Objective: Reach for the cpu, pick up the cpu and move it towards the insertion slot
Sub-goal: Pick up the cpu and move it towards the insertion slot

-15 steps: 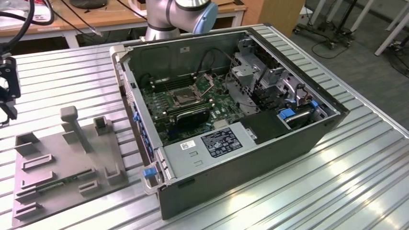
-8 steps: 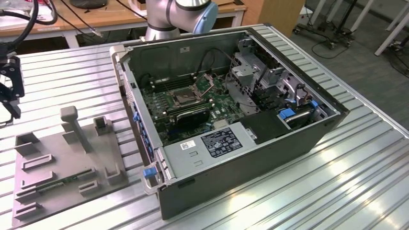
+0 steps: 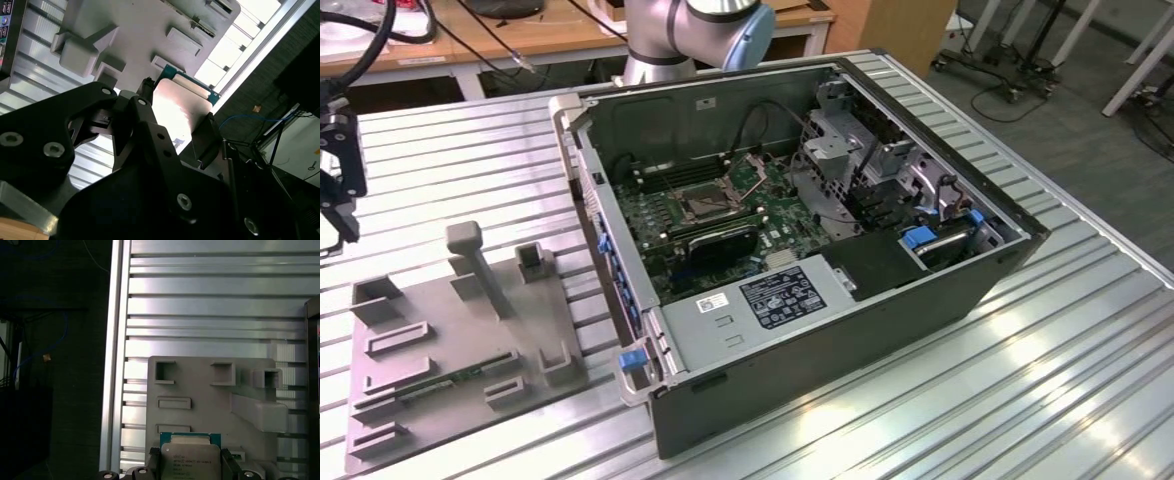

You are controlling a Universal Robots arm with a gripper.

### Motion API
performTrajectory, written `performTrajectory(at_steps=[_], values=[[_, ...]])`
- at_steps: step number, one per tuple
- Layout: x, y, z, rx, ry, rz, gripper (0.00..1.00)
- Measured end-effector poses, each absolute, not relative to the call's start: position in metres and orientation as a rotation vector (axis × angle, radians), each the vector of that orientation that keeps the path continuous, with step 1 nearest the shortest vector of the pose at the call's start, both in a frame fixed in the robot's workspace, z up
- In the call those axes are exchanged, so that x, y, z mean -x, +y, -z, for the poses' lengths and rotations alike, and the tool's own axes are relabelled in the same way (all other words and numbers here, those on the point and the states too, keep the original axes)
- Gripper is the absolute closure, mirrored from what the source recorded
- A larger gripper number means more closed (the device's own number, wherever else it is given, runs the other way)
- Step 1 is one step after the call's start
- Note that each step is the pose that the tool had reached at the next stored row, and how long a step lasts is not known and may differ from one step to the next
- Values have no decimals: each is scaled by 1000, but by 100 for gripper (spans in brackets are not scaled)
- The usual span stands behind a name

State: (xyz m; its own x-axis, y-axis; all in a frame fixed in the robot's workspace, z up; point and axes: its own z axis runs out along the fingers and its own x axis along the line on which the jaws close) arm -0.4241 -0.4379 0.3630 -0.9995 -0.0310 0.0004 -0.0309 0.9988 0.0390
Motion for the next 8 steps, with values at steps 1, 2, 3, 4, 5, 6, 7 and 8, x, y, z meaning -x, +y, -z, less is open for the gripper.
performTrajectory(at_steps=[1,2,3,4,5,6,7,8], values=[[424,-438,-363,-49,-3140,61,45],[424,-438,-363,-48,-3140,61,45],[424,-438,-363,-49,-3139,61,45],[424,-438,-363,-49,-3139,61,45],[423,-438,-363,-49,-3139,61,45],[423,-438,-363,-49,-3139,61,45],[422,-438,-363,-49,-3139,61,45],[421,-438,-363,-49,-3139,61,45]])
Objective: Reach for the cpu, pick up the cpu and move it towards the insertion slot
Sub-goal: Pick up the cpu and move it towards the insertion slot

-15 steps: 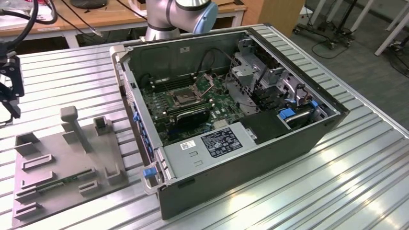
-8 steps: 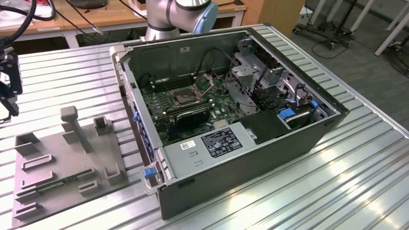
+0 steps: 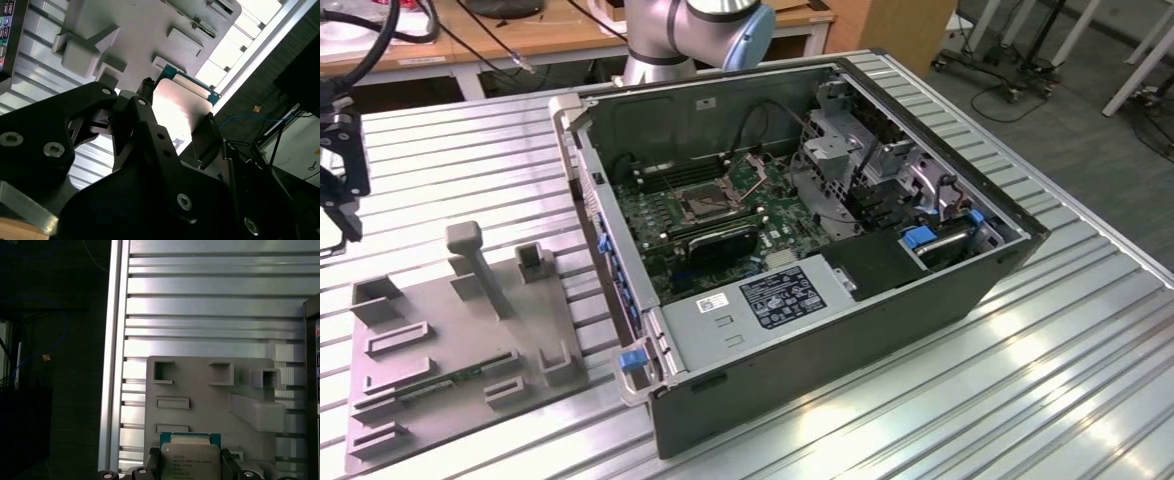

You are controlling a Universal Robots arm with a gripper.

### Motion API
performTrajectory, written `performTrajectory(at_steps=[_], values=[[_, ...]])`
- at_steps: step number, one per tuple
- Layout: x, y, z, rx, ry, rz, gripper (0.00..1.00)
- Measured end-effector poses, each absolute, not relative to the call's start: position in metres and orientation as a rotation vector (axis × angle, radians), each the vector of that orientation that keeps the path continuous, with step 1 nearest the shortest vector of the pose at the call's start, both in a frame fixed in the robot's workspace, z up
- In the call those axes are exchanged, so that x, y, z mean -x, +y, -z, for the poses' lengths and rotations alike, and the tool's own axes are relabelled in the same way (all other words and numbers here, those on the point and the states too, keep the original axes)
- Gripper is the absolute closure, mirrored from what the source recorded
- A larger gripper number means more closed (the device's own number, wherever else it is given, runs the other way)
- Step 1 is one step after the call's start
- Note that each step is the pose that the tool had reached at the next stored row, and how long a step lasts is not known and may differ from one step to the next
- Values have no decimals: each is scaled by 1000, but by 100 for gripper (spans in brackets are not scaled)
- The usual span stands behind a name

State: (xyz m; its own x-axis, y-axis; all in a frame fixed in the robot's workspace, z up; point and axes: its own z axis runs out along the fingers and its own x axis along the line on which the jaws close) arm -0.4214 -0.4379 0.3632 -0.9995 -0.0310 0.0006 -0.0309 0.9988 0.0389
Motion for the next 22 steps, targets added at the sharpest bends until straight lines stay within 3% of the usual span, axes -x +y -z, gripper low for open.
performTrajectory(at_steps=[22], values=[[410,-438,-363,-49,-3139,61,45]])
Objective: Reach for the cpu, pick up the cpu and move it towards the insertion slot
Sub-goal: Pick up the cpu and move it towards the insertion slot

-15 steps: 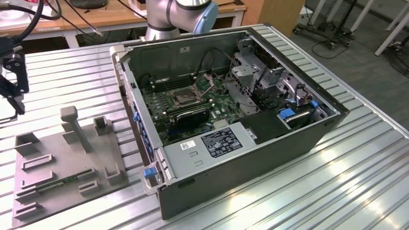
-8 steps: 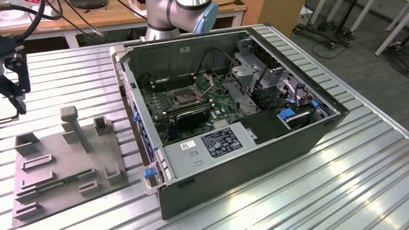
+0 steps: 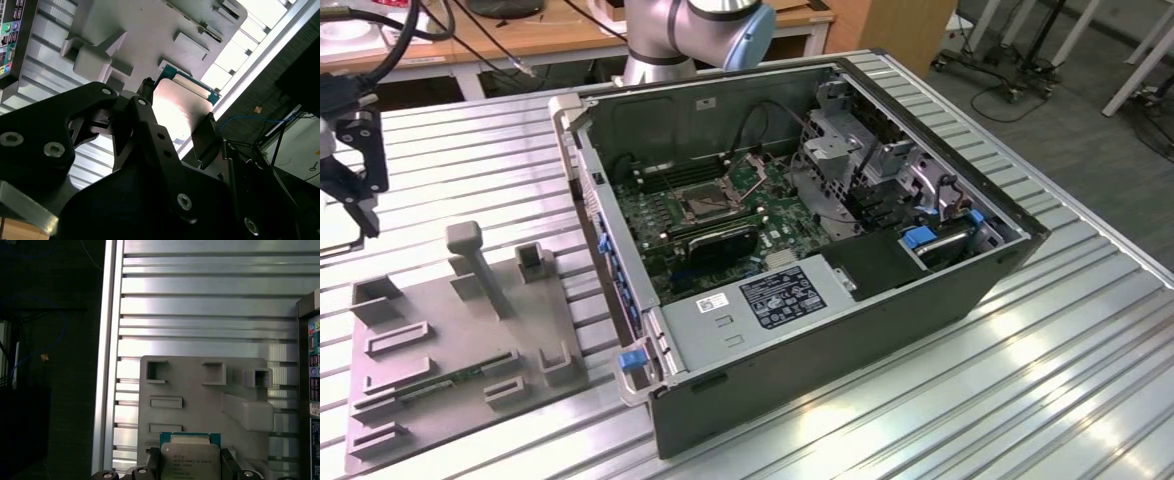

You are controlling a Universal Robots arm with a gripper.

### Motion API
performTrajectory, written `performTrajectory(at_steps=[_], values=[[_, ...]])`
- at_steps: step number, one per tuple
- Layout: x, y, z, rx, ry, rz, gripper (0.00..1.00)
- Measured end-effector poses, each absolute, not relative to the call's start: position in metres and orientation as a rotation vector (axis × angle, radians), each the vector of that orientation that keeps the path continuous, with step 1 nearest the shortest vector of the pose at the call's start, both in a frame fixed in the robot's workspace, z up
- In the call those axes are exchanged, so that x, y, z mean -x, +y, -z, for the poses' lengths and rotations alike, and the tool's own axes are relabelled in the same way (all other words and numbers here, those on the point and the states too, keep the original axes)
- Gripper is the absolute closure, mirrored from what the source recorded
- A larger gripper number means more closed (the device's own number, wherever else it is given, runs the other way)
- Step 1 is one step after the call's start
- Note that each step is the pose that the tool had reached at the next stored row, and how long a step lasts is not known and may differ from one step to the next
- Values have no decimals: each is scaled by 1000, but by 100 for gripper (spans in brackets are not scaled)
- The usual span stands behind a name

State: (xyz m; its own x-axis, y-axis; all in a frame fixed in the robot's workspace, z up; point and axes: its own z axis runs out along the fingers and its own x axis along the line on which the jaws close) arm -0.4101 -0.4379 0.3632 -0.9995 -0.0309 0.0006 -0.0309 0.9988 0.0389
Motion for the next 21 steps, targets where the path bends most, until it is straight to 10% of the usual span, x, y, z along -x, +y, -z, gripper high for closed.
performTrajectory(at_steps=[21], values=[[408,-438,-370,-49,-3139,61,45]])
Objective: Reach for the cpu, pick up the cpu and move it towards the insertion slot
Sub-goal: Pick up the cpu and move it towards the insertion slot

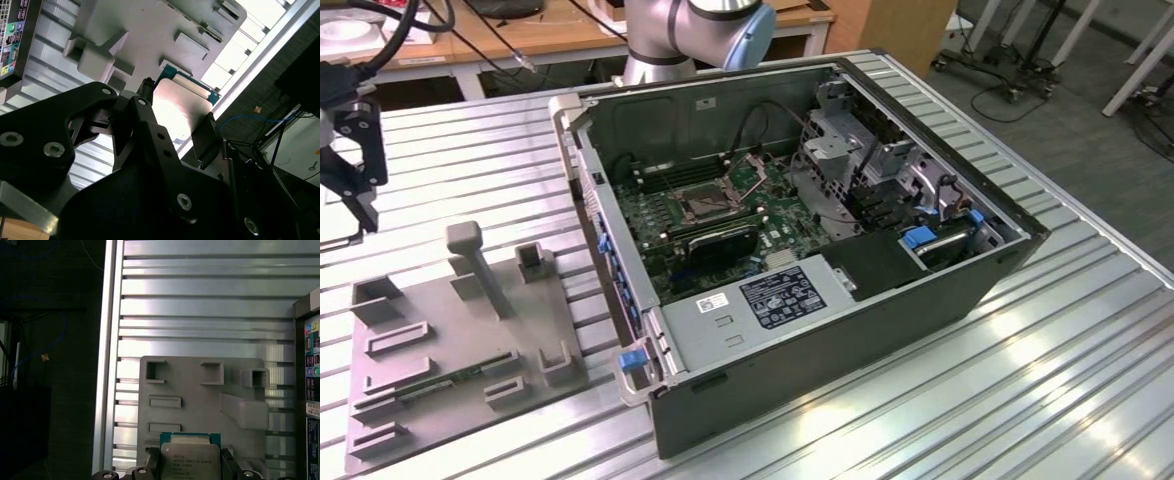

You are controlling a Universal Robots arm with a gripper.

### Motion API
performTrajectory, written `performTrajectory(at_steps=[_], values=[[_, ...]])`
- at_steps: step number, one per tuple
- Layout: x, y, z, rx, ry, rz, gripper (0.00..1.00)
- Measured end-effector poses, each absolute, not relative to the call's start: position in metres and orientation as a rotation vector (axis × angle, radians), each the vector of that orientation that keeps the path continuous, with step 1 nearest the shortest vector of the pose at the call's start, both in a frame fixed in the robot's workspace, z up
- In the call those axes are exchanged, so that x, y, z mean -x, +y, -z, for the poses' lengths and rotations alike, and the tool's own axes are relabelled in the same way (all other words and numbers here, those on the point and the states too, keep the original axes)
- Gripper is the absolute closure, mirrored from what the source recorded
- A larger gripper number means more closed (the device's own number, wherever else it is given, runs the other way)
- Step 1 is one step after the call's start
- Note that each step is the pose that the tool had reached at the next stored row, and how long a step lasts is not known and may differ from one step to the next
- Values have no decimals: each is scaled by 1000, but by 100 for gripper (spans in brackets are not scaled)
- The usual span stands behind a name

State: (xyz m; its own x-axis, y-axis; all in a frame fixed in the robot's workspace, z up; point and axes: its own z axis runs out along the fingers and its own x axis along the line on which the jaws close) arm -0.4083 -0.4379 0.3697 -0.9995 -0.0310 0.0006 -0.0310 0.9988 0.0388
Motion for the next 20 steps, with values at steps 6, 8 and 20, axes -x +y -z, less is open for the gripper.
performTrajectory(at_steps=[6,8,20], values=[[404,-438,-370,-49,-3139,61,45],[402,-438,-370,-49,-3139,61,45],[386,-438,-370,-49,-3139,61,45]])
